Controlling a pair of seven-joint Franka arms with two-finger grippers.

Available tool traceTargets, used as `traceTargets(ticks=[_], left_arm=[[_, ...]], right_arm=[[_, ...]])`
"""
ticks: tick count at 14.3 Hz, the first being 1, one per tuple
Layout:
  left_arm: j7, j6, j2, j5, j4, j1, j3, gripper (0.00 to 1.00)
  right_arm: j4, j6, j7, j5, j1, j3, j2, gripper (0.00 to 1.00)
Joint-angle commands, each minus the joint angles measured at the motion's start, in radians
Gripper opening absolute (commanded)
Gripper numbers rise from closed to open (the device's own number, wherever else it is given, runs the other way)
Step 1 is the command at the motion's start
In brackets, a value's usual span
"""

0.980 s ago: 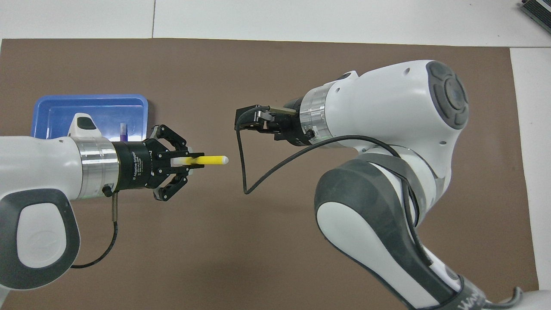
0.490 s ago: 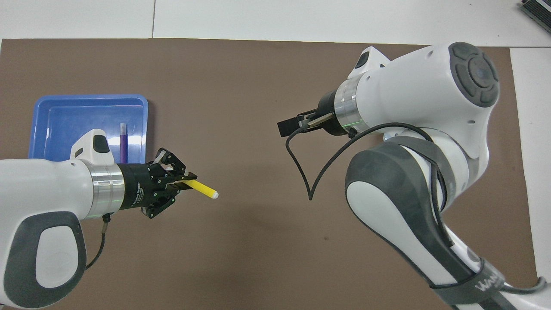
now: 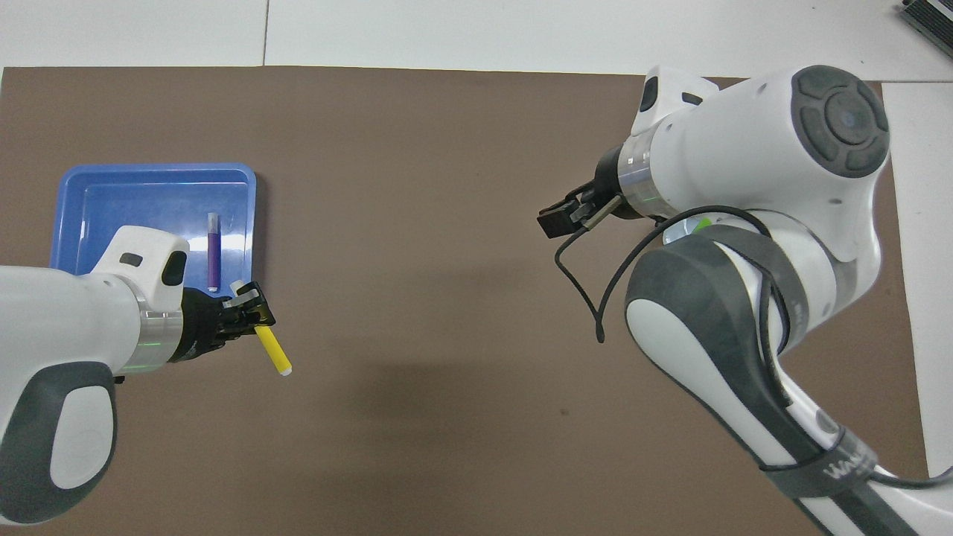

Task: Right arm passes pens to left for tray arrangement
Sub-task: 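Lower the yellow pen into the tray while the right gripper returns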

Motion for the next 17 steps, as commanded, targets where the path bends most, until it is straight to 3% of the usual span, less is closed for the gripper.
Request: traceTargets(ticks=[1, 6, 8, 12, 14, 17], left_arm=[[0.179, -0.039, 0.013, 0.117, 0.012, 0.032, -0.003, 0.0], [0.349, -0.034, 0.154, 0.23, 0.119, 0.11, -0.003, 0.0], [0.402, -0.024, 0.219, 0.231, 0.17, 0.143, -0.003, 0.0], [0.546, 0.1, 0.319, 0.262, 0.196, 0.251, -0.003, 0.0], [0.551, 0.099, 0.348, 0.318, 0.242, 0.261, -0.003, 0.0], [0.551, 0.165, 0.432, 0.322, 0.268, 0.282, -0.003, 0.0]], right_arm=[[-0.048, 0.007, -0.133, -0.017, -0.086, 0.008, -0.01, 1.0], [-0.098, 0.042, -0.216, -0.153, -0.142, 0.006, 0.009, 1.0], [-0.103, 0.07, -0.237, -0.216, -0.186, 0.006, 0.059, 1.0], [-0.106, 0.111, -0.305, -0.232, -0.235, 0.002, 0.134, 0.92], [-0.106, 0.111, -0.305, -0.256, -0.237, -0.006, 0.144, 0.86], [-0.106, 0.139, -0.332, -0.286, -0.255, -0.007, 0.174, 0.84]])
